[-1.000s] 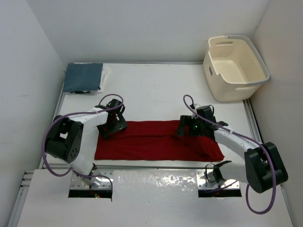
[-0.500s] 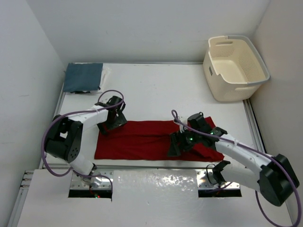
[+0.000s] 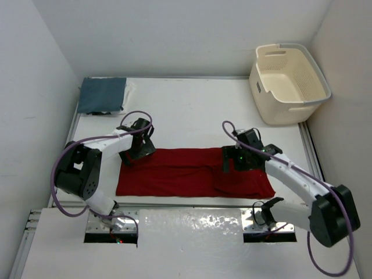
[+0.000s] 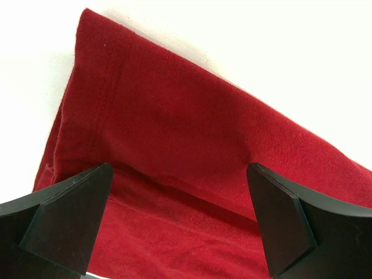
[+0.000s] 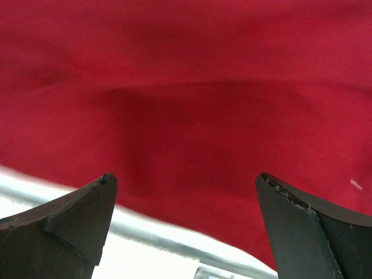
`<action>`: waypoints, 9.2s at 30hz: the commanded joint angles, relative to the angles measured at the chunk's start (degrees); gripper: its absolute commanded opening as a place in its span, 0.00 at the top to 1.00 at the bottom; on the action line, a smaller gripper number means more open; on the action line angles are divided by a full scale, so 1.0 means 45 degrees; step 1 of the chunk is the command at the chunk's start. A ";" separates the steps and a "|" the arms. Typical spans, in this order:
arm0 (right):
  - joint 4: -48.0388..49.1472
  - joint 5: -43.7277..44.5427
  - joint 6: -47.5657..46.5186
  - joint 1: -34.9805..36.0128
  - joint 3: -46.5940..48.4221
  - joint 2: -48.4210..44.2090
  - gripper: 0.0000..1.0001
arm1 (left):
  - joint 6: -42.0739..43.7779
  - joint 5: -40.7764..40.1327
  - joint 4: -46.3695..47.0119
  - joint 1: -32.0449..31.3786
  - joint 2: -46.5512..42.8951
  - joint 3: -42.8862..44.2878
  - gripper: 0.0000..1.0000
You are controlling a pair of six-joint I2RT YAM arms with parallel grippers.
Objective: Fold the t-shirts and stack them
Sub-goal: Fold the other side of the tshirt into a rectangle, then rotate the tshirt 90 degrees, then grab the bottom of the folded rectangular tshirt with both arms, then fold the folded rectangular tshirt in 1/3 of the way, then grab one side of the 2/3 rectangular tshirt with both arms
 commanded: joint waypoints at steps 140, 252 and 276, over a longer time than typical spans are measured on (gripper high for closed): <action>0.5306 -0.1924 0.1683 -0.2152 -0.2762 0.1654 0.16 | -0.2063 0.5093 0.5129 -0.6589 0.0850 -0.1135 0.99; 0.4994 -0.1240 0.1446 -0.3793 0.4542 0.7786 0.04 | 0.2352 0.6889 0.5226 -0.1764 0.3057 0.3416 0.00; 0.7417 -0.1709 0.3265 -0.4281 0.2471 0.8842 1.00 | 0.2332 0.6714 0.5636 -0.1999 0.4444 0.3552 0.65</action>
